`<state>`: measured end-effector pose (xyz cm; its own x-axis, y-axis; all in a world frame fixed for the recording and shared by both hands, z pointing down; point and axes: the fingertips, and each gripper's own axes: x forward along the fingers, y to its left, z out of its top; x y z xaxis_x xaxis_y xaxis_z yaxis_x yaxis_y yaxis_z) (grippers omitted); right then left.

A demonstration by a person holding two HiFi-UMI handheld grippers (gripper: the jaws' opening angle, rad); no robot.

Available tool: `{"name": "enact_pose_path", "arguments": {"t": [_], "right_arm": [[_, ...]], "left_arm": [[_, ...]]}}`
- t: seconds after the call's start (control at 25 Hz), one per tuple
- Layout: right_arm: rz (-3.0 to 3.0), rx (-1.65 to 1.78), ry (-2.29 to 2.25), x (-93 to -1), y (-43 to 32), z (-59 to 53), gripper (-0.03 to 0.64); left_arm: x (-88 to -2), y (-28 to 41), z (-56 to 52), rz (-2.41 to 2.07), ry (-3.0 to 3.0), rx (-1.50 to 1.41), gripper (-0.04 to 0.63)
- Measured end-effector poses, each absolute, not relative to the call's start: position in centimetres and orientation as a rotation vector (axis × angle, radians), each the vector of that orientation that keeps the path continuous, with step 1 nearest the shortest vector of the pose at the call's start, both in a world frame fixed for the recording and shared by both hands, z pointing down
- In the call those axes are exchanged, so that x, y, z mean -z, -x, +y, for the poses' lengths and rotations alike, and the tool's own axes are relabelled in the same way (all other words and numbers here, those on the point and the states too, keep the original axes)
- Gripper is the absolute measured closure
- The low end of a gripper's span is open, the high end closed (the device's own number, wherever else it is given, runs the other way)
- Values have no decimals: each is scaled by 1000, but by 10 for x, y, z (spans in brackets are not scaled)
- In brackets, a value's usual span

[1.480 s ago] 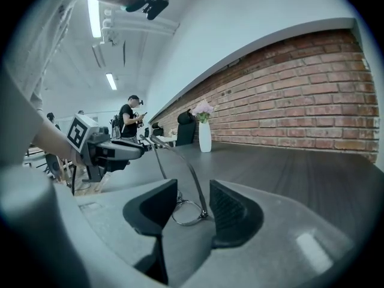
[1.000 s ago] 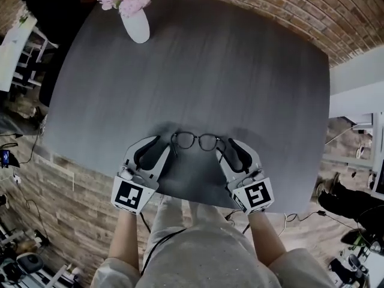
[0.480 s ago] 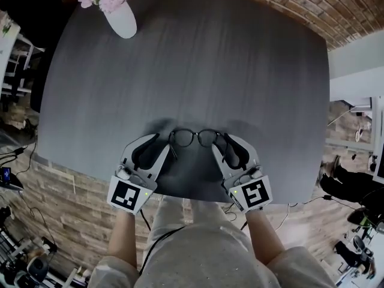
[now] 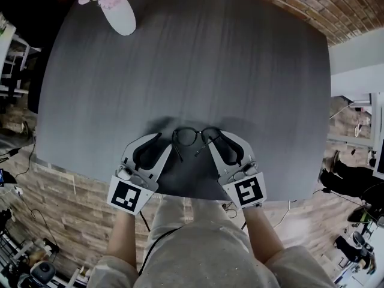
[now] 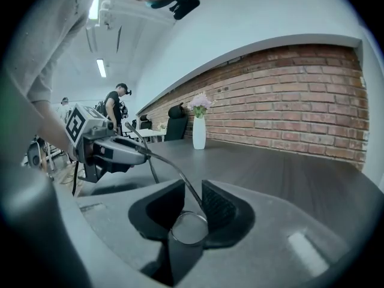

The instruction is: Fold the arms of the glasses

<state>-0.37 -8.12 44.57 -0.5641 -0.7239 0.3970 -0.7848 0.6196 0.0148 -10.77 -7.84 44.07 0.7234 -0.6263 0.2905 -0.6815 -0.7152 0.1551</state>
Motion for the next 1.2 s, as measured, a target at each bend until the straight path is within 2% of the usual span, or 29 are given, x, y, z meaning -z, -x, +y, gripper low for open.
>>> {"name": "enact_pose_path", "arguments": {"t": [0.48, 1.2], "right_arm": [[-2409, -118, -1088, -463, 26, -88, 534], [-2349, -36, -931, -482, 58, -73, 490]], "left_arm": [[-442, 123, -77, -1054, -2648, -289, 489], [-448, 142, -68, -1078, -2626, -265, 489]]}}
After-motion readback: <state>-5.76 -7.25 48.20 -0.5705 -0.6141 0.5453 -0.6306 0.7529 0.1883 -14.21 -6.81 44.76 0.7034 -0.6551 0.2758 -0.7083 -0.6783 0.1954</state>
